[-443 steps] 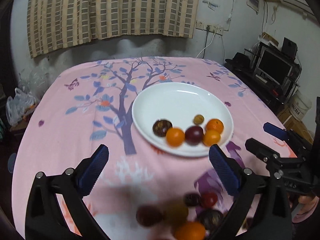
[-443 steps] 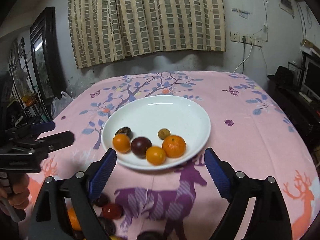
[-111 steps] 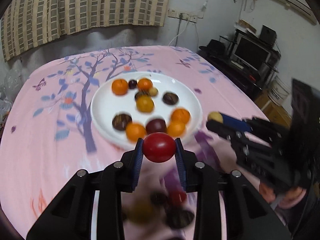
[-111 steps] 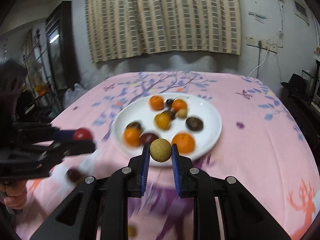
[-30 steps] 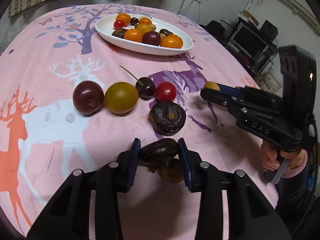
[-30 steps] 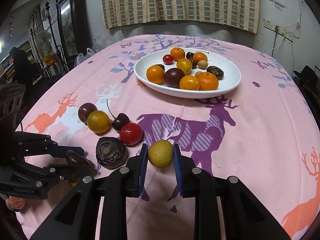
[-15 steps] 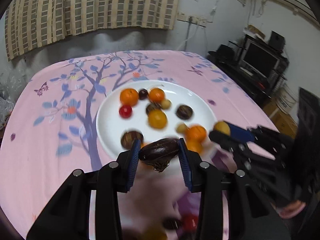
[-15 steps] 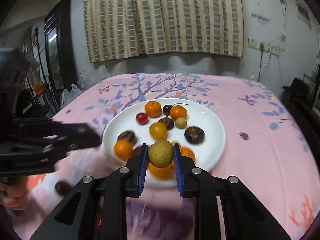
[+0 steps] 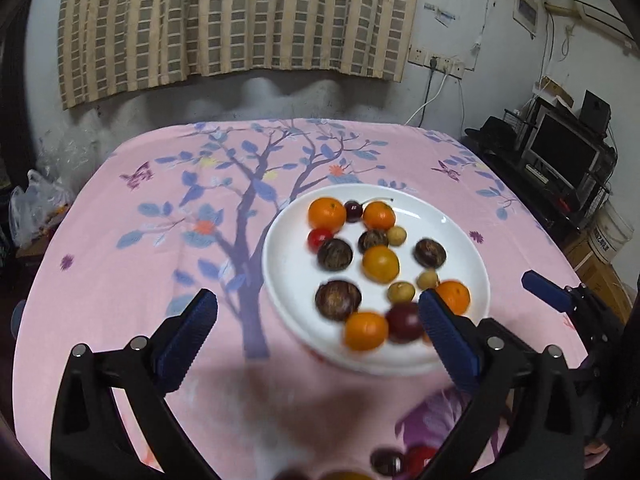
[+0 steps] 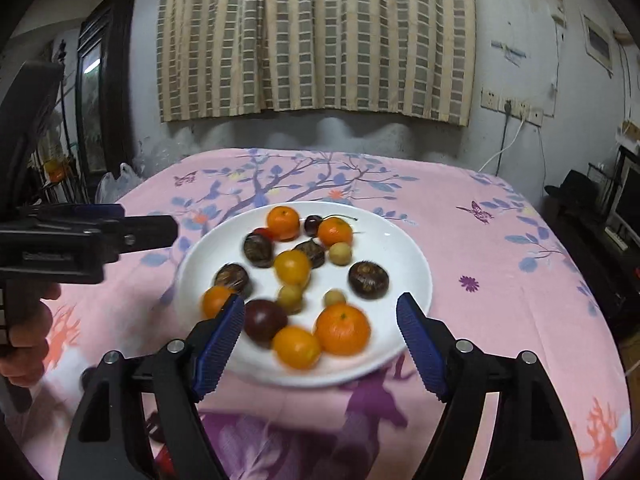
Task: Organize fruits
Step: 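Drop both fruits onto the white plate by opening both tools, then grasp a yellow pear with the right tool while the left tool grasps a dark red plum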
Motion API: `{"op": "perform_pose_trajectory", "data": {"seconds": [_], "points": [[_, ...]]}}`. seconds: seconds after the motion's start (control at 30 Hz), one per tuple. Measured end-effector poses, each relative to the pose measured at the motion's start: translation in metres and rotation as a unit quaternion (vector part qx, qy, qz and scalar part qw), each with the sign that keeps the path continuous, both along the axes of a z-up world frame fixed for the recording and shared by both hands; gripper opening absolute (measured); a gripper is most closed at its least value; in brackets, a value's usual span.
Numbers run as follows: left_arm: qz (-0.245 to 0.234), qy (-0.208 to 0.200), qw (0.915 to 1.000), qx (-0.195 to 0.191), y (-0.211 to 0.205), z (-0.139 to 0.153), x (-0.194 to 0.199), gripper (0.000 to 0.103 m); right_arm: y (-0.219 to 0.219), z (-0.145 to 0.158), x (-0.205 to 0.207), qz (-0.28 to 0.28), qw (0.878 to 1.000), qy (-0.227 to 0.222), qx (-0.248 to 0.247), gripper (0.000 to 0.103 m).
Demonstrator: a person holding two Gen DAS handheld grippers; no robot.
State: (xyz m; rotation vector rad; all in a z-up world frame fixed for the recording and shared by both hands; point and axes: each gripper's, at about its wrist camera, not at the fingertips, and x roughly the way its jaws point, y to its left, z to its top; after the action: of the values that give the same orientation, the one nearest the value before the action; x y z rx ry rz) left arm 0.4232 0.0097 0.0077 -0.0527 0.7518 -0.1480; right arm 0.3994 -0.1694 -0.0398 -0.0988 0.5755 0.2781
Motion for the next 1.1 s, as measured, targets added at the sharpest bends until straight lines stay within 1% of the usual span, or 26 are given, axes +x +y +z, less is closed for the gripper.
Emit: {"op": "perform_pose_trajectory", "data": {"seconds": [0.07, 0.2, 0.27, 0.33, 0.37, 0.4, 0.43, 0.47, 0.53, 0.57, 0.6, 0.63, 0.67, 0.73, 0.8, 0.87, 0.9, 0.93, 1.0, 1.07, 1.1], "points": [[0.007, 0.005, 1.0000, -0.005, 0.008, -0.001, -0.022, 0.098, 0.004, 0.003, -0.019, 0.007, 1.000, -0.003, 0.003, 0.079], [0.034, 0.023, 0.9989, -0.024, 0.030, -0.011, -0.070, 0.099, 0.014, 0.008, -0.056, 0.017, 1.000, -0.015, -0.001, 0.083], [0.046, 0.019, 0.9983, -0.030, 0.040, -0.016, -0.090, 0.099, 0.019, 0.005, -0.075, 0.037, 0.999, -0.011, 0.012, 0.086], [0.068, 0.002, 0.9972, -0.030, 0.053, -0.022, -0.107, 0.099, 0.027, -0.002, -0.090, 0.061, 0.998, 0.003, 0.020, 0.088], [0.084, -0.004, 0.9960, -0.030, 0.059, -0.026, -0.114, 0.099, 0.034, -0.010, -0.101, 0.081, 0.996, 0.022, 0.016, 0.088], [0.104, 0.000, 0.9941, -0.031, 0.066, -0.032, -0.119, 0.098, 0.040, -0.014, -0.106, 0.092, 0.995, 0.036, 0.010, 0.088], [0.124, 0.010, 0.9917, -0.030, 0.074, -0.036, -0.121, 0.098, 0.046, -0.020, -0.112, 0.109, 0.993, 0.053, 0.002, 0.088], [0.136, 0.009, 0.9902, -0.030, 0.079, -0.037, -0.124, 0.098, 0.054, -0.025, -0.121, 0.131, 0.989, 0.068, -0.008, 0.088], [0.157, 0.003, 0.9873, -0.022, 0.086, -0.036, -0.125, 0.098, 0.067, -0.029, -0.135, 0.161, 0.984, 0.076, -0.027, 0.088], [0.163, 0.001, 0.9864, -0.022, 0.088, -0.035, -0.126, 0.098, 0.074, -0.033, -0.142, 0.175, 0.980, 0.078, -0.044, 0.088], [0.163, -0.001, 0.9863, -0.026, 0.091, -0.034, -0.127, 0.098, 0.079, -0.036, -0.147, 0.185, 0.978, 0.080, -0.060, 0.086], [0.161, -0.002, 0.9864, -0.031, 0.092, -0.033, -0.128, 0.098, 0.081, -0.039, -0.148, 0.189, 0.976, 0.083, -0.067, 0.080], [0.159, -0.002, 0.9867, -0.031, 0.093, -0.033, -0.128, 0.098, 0.084, -0.043, -0.148, 0.195, 0.973, 0.097, -0.076, 0.076], [0.155, -0.001, 0.9877, -0.023, 0.091, -0.033, -0.127, 0.098, 0.086, -0.053, -0.149, 0.200, 0.968, 0.129, -0.074, 0.058], [0.151, -0.002, 0.9883, -0.017, 0.089, -0.031, -0.127, 0.098, 0.087, -0.061, -0.146, 0.201, 0.964, 0.156, -0.073, 0.052], [0.148, -0.003, 0.9887, -0.018, 0.088, -0.030, -0.127, 0.098, 0.090, -0.065, -0.149, 0.205, 0.962, 0.163, -0.076, 0.044], [0.147, -0.005, 0.9890, -0.020, 0.088, -0.030, -0.128, 0.098, 0.091, -0.066, -0.149, 0.207, 0.961, 0.165, -0.077, 0.033], [0.147, -0.006, 0.9890, -0.020, 0.087, -0.029, -0.128, 0.098, 0.090, -0.065, -0.151, 0.205, 0.962, 0.162, -0.079, 0.025], [0.141, -0.002, 0.9897, -0.021, 0.085, -0.031, -0.127, 0.098, 0.086, -0.064, -0.150, 0.205, 0.962, 0.165, -0.069, 0.025], [0.113, 0.017, 0.9931, -0.028, 0.080, -0.039, -0.121, 0.098, 0.080, -0.057, -0.146, 0.194, 0.967, 0.156, -0.052, 0.025], [0.089, 0.032, 0.9951, -0.029, 0.073, -0.045, -0.117, 0.098, 0.076, -0.054, -0.141, 0.186, 0.970, 0.150, -0.045, 0.025]]}}
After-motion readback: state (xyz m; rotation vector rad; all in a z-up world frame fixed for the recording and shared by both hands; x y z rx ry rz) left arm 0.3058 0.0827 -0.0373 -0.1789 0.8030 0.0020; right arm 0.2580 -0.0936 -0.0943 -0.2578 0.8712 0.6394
